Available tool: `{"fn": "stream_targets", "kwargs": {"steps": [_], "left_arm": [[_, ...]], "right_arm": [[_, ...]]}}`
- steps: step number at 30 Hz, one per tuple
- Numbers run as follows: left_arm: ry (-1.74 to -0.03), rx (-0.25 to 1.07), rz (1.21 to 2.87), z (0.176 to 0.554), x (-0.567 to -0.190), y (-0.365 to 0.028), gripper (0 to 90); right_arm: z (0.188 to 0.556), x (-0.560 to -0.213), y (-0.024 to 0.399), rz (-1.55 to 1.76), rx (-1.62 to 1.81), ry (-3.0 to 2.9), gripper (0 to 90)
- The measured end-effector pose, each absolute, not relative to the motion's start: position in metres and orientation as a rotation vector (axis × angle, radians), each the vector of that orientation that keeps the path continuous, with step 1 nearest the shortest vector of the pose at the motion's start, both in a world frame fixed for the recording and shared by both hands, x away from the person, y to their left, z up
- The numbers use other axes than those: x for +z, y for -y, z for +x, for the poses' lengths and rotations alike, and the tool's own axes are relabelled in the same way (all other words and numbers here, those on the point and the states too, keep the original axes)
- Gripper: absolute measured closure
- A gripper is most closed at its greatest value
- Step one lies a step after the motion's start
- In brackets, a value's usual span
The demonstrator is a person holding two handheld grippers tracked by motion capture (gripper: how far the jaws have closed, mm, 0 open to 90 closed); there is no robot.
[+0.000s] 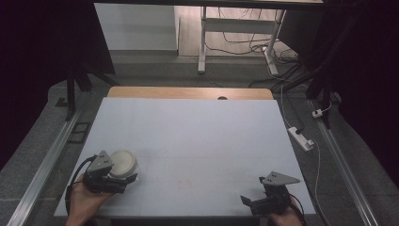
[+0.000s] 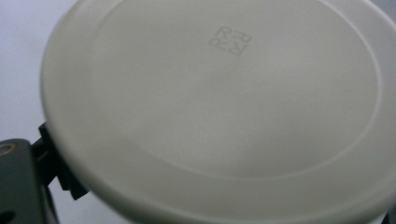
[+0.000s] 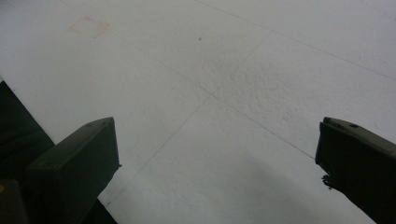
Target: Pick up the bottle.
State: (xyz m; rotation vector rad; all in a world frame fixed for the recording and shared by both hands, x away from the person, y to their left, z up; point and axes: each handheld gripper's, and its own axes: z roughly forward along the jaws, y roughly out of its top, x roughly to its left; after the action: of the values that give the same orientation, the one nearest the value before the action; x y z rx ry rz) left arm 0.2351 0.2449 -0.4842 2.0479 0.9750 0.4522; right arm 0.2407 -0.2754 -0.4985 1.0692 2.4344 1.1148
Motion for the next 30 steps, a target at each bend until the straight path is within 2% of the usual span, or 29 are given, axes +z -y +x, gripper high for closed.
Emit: {"fn": "stream_targets", "kwargs": {"steps": [13,30], "left_arm": [[-0.879,0.447,2.06,0.251,-0.46,-0.225,6.7],[-0.769,0.387,2.125,0.28,-0.447,-0.182,6.7]], "right_arm": [[0.241,-0.498,0.277,1.076,1.132,-2.425,0.0],[0.241,-0.498,0.279,1.098,1.156,-2.41,0.0]]}}
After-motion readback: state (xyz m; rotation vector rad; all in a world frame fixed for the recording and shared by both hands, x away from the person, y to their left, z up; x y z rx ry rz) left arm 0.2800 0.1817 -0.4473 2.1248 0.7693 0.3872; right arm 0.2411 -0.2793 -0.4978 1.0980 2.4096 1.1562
